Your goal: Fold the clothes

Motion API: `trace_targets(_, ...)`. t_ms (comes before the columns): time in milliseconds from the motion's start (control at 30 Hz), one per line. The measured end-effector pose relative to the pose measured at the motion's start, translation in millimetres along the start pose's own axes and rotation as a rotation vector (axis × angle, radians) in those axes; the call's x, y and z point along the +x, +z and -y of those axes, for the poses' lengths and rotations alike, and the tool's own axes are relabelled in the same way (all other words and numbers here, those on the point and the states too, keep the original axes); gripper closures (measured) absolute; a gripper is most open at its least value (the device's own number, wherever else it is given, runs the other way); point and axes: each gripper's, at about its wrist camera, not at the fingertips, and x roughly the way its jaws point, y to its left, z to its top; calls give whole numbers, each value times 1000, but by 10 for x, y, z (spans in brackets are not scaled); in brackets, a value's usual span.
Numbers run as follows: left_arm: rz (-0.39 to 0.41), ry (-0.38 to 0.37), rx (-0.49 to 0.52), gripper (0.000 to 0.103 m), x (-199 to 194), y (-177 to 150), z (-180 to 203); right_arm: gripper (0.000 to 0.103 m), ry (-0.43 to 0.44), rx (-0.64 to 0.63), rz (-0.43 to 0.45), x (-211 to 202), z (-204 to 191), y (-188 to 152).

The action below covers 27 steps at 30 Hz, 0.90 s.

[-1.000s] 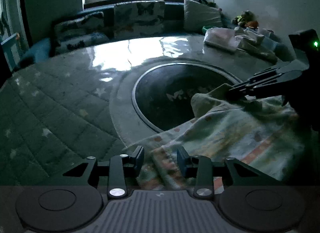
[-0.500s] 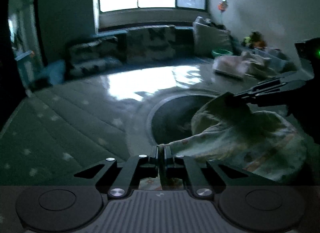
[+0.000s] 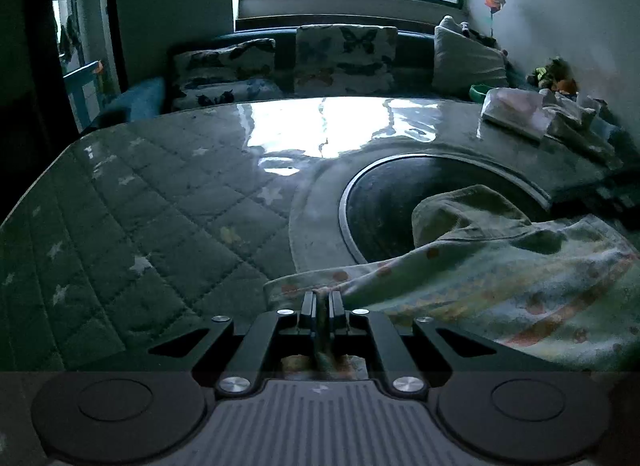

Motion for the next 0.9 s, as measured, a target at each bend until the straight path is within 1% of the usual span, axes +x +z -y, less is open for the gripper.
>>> trace_targets(67, -1, 1, -6, 96, 1, -2, -10, 81, -5, 9, -17, -50, -33, -95)
trace_targets(167, -3, 1, -11, 94, 0, -1, -22, 77, -59, 23, -36, -100, -4, -252)
trace_targets(200, -4, 2, -12, 93, -2, 0, -23, 76, -86, 28, -34, -114, 30, -278)
trace_targets(267, -4, 3, -11, 93, -4, -1, -21, 69, -148, 38, -24, -137, 118, -311)
trace_targets(433, -5, 4, -11, 93, 3, 2, -18, 62, -217, 99, -21, -144, 360, -353)
trace_targets(500, -5, 6, -10, 93, 5, 4, -17, 64, -198, 115, -38, -101, 409, -375)
trace_targets(533, -5, 7, -9, 93, 4, 3, -13, 67, -184, 120, -45, -79, 422, -384)
trace_targets(567, -5, 7, -9, 93, 3, 3, -9, 74, -183, 114, -39, -80, 415, -374)
trace_targets(600, -5, 7, -11, 95, 1, 6, -7, 83, -186, 103, -28, -90, 401, -355)
trace_targets(633, 1, 8, -16, 96, -18, 18, -6, 94, -189, 92, -17, -101, 387, -336)
trace_targets(733, 35, 14, -28, 96, -113, 74, 2, 98, -198, 59, 16, -132, 343, -279)
trace_targets(867, 122, 37, -62, 97, -260, 176, -14, 98, -222, 31, 115, -216, 306, -163)
trace_targets(900, 128, 46, -62, 97, -240, 178, -13, 98, -230, 35, 126, -186, 331, -152)
